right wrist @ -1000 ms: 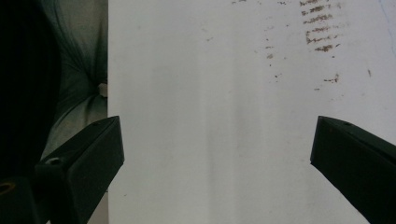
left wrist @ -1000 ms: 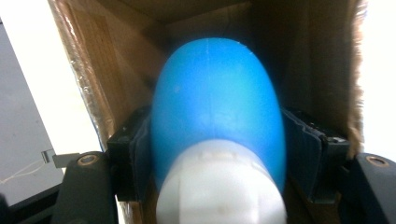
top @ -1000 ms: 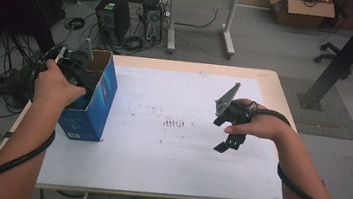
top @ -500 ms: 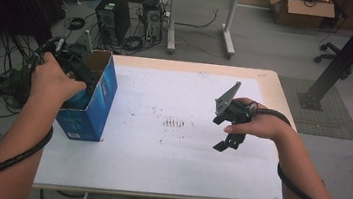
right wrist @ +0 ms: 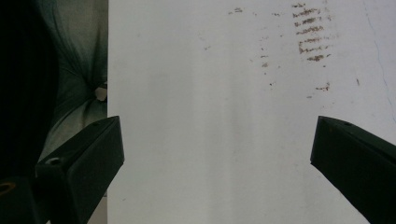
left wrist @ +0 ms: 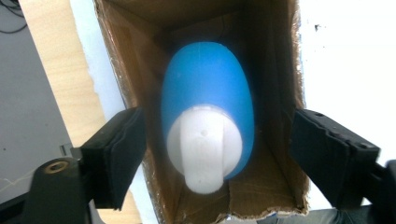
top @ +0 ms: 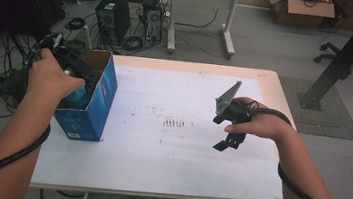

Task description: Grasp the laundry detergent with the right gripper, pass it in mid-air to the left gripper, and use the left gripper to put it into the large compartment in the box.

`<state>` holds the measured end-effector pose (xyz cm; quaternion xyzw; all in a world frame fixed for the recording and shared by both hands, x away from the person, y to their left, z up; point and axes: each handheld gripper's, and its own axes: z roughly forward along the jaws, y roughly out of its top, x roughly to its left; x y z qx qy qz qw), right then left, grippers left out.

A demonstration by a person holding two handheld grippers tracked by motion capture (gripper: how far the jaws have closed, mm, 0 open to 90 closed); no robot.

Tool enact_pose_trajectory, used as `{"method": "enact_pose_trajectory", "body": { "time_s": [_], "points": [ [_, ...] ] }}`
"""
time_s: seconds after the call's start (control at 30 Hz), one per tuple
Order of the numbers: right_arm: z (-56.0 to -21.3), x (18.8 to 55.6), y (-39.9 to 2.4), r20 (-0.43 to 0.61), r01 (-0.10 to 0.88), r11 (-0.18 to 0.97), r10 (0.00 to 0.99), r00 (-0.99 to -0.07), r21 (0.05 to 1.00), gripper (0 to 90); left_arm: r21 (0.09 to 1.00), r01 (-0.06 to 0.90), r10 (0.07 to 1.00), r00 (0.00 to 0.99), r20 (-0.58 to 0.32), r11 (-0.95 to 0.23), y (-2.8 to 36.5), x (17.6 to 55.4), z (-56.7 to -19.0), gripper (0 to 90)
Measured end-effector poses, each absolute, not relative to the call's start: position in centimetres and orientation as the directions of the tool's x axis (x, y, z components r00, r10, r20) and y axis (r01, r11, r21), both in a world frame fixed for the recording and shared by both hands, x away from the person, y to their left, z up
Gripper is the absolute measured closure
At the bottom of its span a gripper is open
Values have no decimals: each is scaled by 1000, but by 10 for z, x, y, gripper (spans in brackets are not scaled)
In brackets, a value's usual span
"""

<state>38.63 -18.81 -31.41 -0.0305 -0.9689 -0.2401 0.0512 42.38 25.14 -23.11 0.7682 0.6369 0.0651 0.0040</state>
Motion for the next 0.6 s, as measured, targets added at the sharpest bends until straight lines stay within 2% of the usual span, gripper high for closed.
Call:
{"method": "enact_pose_trajectory", "body": {
  "time_s": [0.6],
  "points": [
    [-310, 385, -192, 107, 83, 882, 37, -994, 464, 27, 87, 940, 941, 321, 108, -331, 225, 419, -207, 70]
  ]
}}
